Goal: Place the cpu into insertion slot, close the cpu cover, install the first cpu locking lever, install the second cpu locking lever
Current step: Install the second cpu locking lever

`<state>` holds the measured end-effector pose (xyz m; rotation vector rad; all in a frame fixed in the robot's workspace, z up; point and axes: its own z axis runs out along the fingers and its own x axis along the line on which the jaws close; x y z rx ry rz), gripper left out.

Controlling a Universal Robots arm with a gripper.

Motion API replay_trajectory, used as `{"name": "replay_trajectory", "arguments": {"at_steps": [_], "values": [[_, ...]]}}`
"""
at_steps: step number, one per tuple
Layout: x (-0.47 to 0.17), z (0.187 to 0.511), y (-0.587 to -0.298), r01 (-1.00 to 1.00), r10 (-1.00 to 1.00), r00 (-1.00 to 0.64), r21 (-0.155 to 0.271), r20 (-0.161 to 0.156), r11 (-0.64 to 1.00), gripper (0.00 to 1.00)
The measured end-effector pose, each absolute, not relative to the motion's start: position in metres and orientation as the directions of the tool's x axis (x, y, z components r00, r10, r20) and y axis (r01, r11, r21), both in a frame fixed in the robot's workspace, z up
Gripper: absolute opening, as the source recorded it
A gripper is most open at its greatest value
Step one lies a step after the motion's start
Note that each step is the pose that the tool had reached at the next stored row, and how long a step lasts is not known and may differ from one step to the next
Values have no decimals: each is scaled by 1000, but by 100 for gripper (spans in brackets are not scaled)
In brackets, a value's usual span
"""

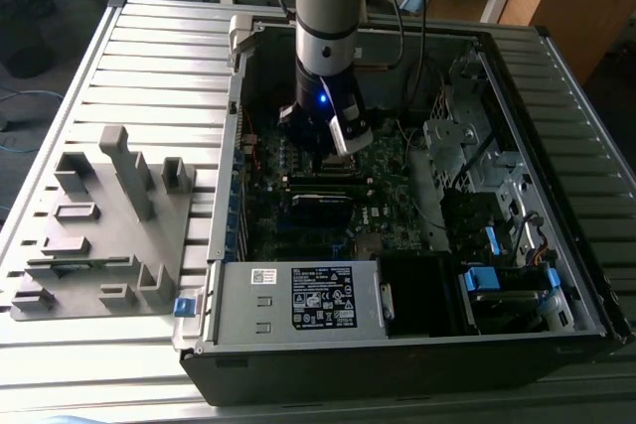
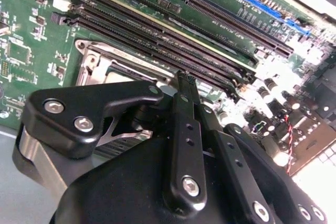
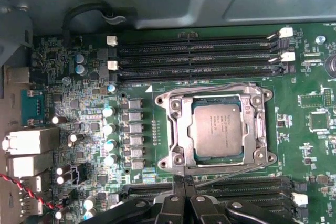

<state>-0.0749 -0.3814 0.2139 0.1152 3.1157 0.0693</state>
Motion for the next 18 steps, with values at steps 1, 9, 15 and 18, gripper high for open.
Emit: {"name": "replay_trajectory", "arguments": {"at_steps": [1, 9, 15, 18], "values": [[-75, 214, -382, 73, 74, -997, 45, -21, 996, 11], [-77, 214, -382, 73, 74, -997, 45, -23, 996, 11], [-80, 211, -383, 73, 74, -997, 49, -23, 996, 11], [-81, 208, -383, 73, 74, -997, 54, -22, 996, 11]]}}
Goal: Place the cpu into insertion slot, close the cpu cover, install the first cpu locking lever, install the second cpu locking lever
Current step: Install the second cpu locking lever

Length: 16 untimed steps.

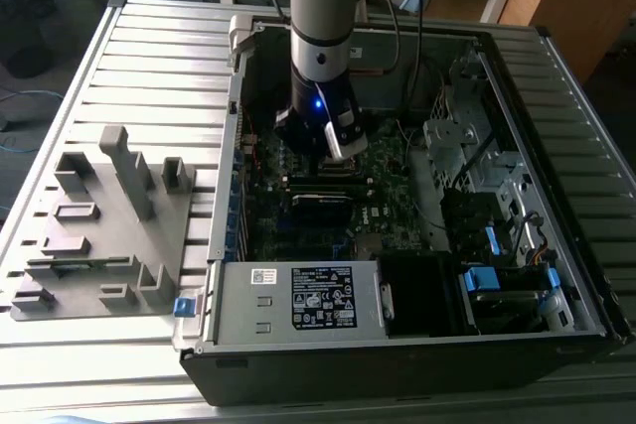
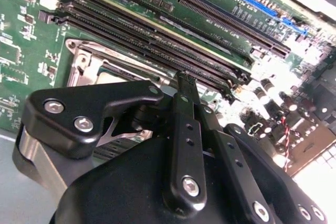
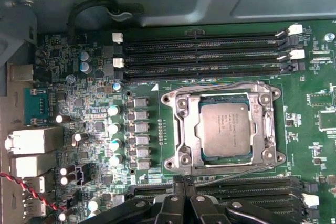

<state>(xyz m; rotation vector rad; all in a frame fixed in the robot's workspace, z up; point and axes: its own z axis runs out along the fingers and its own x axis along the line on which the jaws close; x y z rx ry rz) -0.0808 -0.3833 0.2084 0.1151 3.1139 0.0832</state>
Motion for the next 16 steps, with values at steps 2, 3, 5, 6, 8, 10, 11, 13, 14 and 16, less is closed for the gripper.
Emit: {"name": "replay_trajectory", "arguments": {"at_steps": [2, 3, 5, 6, 8, 10, 11, 13, 14, 16], "values": [[-81, 207, -383, 73, 74, -997, 55, -22, 996, 11], [-81, 207, -383, 73, 74, -997, 55, -22, 996, 11], [-82, 206, -383, 73, 75, -997, 55, -22, 996, 11], [-82, 206, -383, 73, 75, -997, 56, -22, 996, 11], [-83, 205, -383, 73, 75, -997, 57, -22, 996, 11], [-85, 205, -383, 73, 75, -997, 59, -22, 996, 11], [-85, 205, -383, 73, 75, -997, 61, -22, 995, 11], [-86, 205, -383, 73, 75, -997, 67, -21, 995, 11], [-86, 205, -383, 73, 75, -997, 70, -21, 995, 11], [-87, 204, -384, 73, 75, -997, 76, -21, 994, 11]]}}
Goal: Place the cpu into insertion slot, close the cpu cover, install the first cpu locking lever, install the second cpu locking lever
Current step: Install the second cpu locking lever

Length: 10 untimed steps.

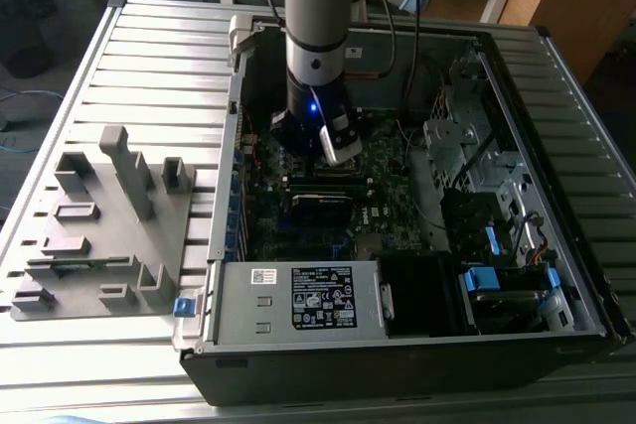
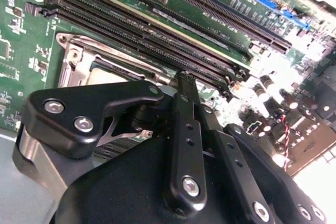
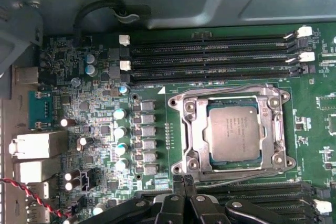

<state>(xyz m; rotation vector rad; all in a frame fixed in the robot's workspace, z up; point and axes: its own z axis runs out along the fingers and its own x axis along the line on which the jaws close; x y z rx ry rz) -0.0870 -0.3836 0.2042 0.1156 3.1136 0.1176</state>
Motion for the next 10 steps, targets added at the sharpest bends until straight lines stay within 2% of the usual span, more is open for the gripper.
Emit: {"name": "replay_trajectory", "arguments": {"at_steps": [10], "values": [[-92, 200, -385, 73, 76, -997, 107, -18, 992, 11]]}}
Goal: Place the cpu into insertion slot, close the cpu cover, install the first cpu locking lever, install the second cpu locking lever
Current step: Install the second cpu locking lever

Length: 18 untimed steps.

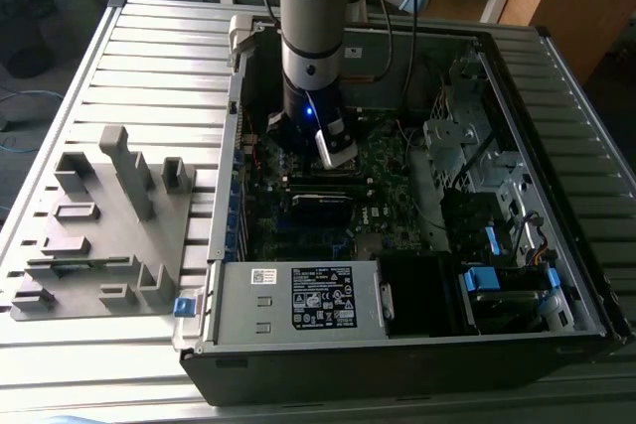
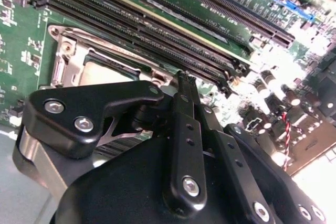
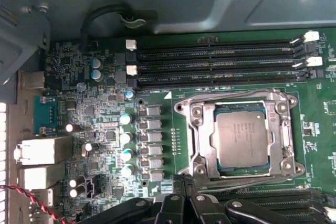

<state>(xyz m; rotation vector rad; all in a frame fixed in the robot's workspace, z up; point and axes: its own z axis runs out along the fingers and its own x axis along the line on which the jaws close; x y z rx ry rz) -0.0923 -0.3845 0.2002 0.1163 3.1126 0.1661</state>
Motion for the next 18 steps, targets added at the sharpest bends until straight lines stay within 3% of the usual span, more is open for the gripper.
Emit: {"name": "replay_trajectory", "arguments": {"at_steps": [18], "values": [[-99, 195, -388, 73, 76, -997, 146, -16, 987, 11]]}}
